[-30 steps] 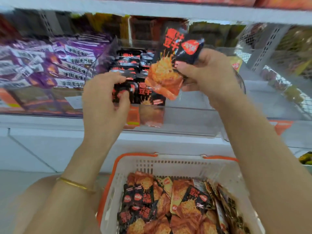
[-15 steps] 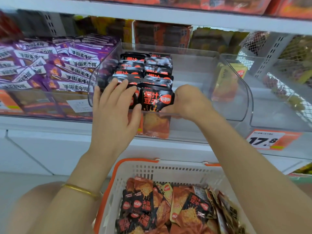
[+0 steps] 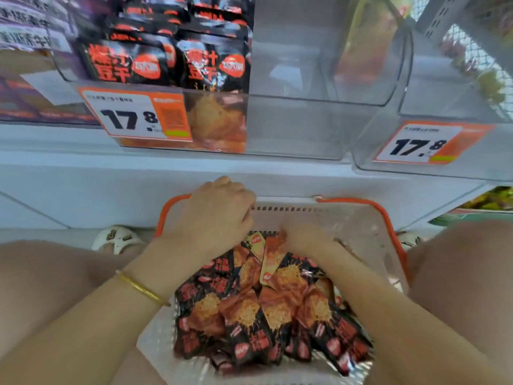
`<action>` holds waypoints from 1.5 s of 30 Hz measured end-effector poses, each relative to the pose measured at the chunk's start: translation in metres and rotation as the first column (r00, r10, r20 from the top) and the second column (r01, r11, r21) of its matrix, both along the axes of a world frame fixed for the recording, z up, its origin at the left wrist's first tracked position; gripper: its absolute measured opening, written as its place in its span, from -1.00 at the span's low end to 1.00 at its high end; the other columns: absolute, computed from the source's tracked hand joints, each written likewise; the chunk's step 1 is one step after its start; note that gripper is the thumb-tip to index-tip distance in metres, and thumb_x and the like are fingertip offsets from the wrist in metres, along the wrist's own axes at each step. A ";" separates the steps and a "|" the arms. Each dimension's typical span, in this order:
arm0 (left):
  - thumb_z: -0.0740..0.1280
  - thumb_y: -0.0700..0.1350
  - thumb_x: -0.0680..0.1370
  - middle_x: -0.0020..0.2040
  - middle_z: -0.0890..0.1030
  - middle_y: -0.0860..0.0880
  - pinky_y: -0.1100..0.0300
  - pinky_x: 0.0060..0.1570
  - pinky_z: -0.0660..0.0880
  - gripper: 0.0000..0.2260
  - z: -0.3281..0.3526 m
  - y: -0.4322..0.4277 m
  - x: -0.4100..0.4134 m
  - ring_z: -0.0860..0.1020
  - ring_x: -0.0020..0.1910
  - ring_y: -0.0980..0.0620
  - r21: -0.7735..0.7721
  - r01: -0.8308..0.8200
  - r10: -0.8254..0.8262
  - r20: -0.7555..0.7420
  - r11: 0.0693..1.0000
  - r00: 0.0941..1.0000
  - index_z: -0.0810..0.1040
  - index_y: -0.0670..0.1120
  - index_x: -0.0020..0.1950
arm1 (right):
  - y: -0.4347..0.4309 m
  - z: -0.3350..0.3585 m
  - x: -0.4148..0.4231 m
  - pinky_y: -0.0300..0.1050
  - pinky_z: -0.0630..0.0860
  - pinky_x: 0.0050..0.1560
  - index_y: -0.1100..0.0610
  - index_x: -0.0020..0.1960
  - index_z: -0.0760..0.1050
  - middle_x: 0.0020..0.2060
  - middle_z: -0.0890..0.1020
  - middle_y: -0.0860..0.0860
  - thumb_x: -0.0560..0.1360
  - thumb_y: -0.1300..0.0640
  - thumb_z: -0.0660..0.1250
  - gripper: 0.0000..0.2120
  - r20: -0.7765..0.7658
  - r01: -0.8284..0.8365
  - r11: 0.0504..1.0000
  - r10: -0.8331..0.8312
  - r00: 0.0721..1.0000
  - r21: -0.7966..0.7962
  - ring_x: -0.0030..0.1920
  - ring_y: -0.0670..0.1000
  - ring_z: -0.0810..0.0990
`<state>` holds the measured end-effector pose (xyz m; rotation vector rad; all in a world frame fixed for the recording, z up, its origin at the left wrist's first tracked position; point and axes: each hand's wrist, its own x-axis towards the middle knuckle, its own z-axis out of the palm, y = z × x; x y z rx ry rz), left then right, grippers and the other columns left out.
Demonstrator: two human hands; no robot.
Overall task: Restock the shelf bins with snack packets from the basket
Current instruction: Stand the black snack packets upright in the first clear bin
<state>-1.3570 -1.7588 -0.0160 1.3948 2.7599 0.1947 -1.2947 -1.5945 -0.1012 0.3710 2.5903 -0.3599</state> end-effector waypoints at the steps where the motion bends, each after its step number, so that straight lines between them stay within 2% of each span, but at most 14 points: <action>1: 0.13 -0.07 0.55 -0.02 0.56 0.02 0.09 0.01 0.40 -0.79 -0.003 0.003 -0.001 0.41 0.04 0.00 -0.017 -0.001 0.001 0.018 1.000 1.000 0.54 -0.04 0.05 | -0.001 -0.026 0.005 -0.06 0.50 -0.20 0.15 0.01 0.48 -0.20 0.48 0.01 0.47 0.15 0.30 -0.87 0.068 -0.024 0.999 0.021 0.997 0.047 -0.11 0.05 0.52; 3: 0.12 -0.06 0.57 0.01 0.55 0.01 0.09 0.03 0.41 -0.78 -0.008 0.007 -0.001 0.40 0.06 0.00 -0.045 0.001 0.001 0.035 0.999 0.999 0.52 -0.04 0.08 | -0.002 -0.066 0.021 0.06 0.49 0.10 0.12 0.36 0.35 0.21 0.44 0.12 0.49 0.16 0.28 -0.56 0.185 -0.125 0.984 0.100 0.978 0.129 0.26 0.18 0.42; 5: 0.12 -0.05 0.58 0.03 0.55 0.02 0.08 0.03 0.42 -0.78 -0.012 0.009 -0.002 0.41 0.06 0.01 -0.068 -0.007 0.010 0.051 0.998 0.999 0.52 -0.04 0.10 | -0.003 -0.087 0.037 0.14 0.37 0.29 0.06 0.53 0.06 0.50 0.08 0.15 0.53 0.22 0.23 -0.37 0.269 -0.228 0.959 0.178 0.947 0.167 0.47 0.27 0.11; 8: 0.11 -0.06 0.59 0.03 0.54 0.03 0.09 0.01 0.42 -0.78 -0.015 0.010 -0.001 0.41 0.06 0.02 -0.086 0.001 0.005 0.074 0.996 0.997 0.52 -0.03 0.09 | -0.001 -0.088 0.046 0.12 0.35 0.31 0.09 0.55 -0.06 0.51 0.04 0.18 0.54 0.24 0.23 -0.31 0.281 -0.349 0.905 0.278 0.919 0.245 0.45 0.29 0.10; 15: 0.12 -0.08 0.59 0.05 0.55 0.00 0.08 0.05 0.44 -0.77 -0.022 0.012 0.002 0.42 0.09 0.02 -0.071 0.024 -0.013 0.157 0.997 0.988 0.54 -0.07 0.12 | 0.018 -0.072 0.031 0.16 0.24 0.35 0.03 0.31 0.40 0.29 0.46 0.06 0.49 0.23 0.32 -0.59 0.234 -0.420 0.849 0.359 0.904 0.320 0.36 0.14 0.33; 18: 0.17 -0.06 0.59 0.04 0.58 -0.04 0.10 -0.02 0.48 -0.78 -0.024 0.012 0.001 0.47 0.03 0.03 -0.080 0.000 0.019 0.242 0.997 0.970 0.55 -0.09 0.11 | 0.033 -0.047 0.012 0.00 0.41 0.16 0.14 0.08 0.50 0.06 0.57 0.03 0.49 0.20 0.33 -0.83 0.207 -0.321 0.942 0.297 0.932 0.093 0.12 0.09 0.52; 22: 0.27 0.03 0.57 0.24 0.52 -0.04 0.12 0.11 0.47 -0.60 -0.021 0.014 0.004 0.51 0.14 0.01 -0.155 -0.048 0.116 0.464 0.987 0.878 0.39 -0.07 0.37 | 0.048 0.010 0.004 -0.20 0.36 -0.16 0.17 -0.07 0.46 -0.20 0.50 -0.04 0.45 0.23 0.40 -0.88 -0.013 -0.109 0.954 0.110 0.994 -0.281 -0.11 0.01 0.47; 26: 0.38 -0.04 0.51 0.08 0.54 -0.01 0.16 0.06 0.46 -0.70 -0.001 0.015 -0.003 0.52 0.07 0.03 -0.056 -0.122 0.132 0.553 0.991 0.822 0.47 -0.07 0.20 | 0.031 0.061 0.010 -0.39 0.34 -0.43 0.10 -0.18 0.41 -0.31 0.49 0.02 0.46 0.33 0.38 -0.80 -0.038 0.120 0.687 -0.210 0.977 -0.717 -0.38 -0.17 0.44; 29: 0.41 -0.16 0.48 -0.17 0.59 0.06 0.31 -0.22 0.46 -0.93 0.025 0.004 -0.016 0.57 -0.18 0.10 0.079 -0.168 0.089 0.591 0.983 0.802 0.55 -0.05 -0.07 | 0.018 0.090 0.017 -0.33 0.40 -0.45 0.10 -0.06 0.46 -0.20 0.57 0.09 0.48 0.31 0.36 -0.85 0.031 0.177 0.542 -0.269 0.963 -0.821 -0.33 -0.08 0.51; 32: 0.43 -0.21 0.46 -0.25 0.63 0.05 0.30 -0.21 0.48 -0.95 0.054 -0.009 -0.023 0.59 -0.27 0.15 0.282 -0.180 -0.051 0.654 0.942 0.755 0.60 -0.08 -0.14 | 0.005 0.126 0.018 -0.28 0.47 -0.42 0.21 -0.08 0.46 -0.33 0.61 0.03 0.44 0.34 0.38 -0.87 -0.011 0.117 0.418 -0.291 0.957 -0.901 -0.36 -0.08 0.57; 36: 0.40 -0.21 0.49 -0.30 0.57 0.07 0.42 -0.31 0.40 -0.93 0.097 -0.022 -0.030 0.51 -0.35 0.24 0.744 -0.262 -0.164 0.445 0.614 0.880 0.59 -0.04 -0.09 | -0.007 0.186 0.003 -0.27 0.49 -0.44 0.13 -0.12 0.49 -0.37 0.64 -0.04 0.37 0.26 0.40 -0.86 -0.272 -0.083 0.420 -0.414 0.869 -0.904 -0.38 -0.13 0.59; 39: 0.29 -0.15 0.52 -0.15 0.54 0.11 0.36 -0.13 0.40 -0.86 0.109 -0.028 -0.043 0.52 -0.16 0.19 0.905 -0.134 0.080 0.111 0.404 0.991 0.49 0.03 0.05 | -0.010 0.220 -0.024 -0.20 0.56 -0.43 0.15 -0.10 0.45 -0.41 0.62 -0.03 0.45 0.35 0.35 -0.86 -0.417 -0.179 0.426 -0.569 0.709 -0.887 -0.44 -0.11 0.58; 42: 0.25 -0.20 0.52 0.01 0.55 0.02 0.28 0.09 0.32 -0.79 0.106 -0.032 -0.057 0.50 0.03 0.01 0.865 -0.053 0.311 -0.122 0.500 0.943 0.52 -0.14 0.13 | -0.015 0.235 -0.050 -0.17 0.57 -0.43 0.27 0.10 0.44 -0.32 0.61 0.03 0.49 0.35 0.33 -0.80 -0.479 -0.172 0.483 -0.636 0.605 -0.859 -0.41 -0.11 0.59; 45: 0.26 -0.19 0.50 0.09 0.59 -0.08 0.09 0.17 0.34 -0.78 0.098 -0.034 -0.068 0.51 0.13 -0.12 0.784 -0.020 0.328 -0.237 0.621 0.915 0.56 -0.18 0.11 | -0.018 0.238 -0.065 -0.17 0.58 -0.42 0.24 0.09 0.42 -0.28 0.61 0.04 0.50 0.37 0.31 -0.81 -0.509 -0.179 0.498 -0.673 0.536 -0.848 -0.41 -0.15 0.59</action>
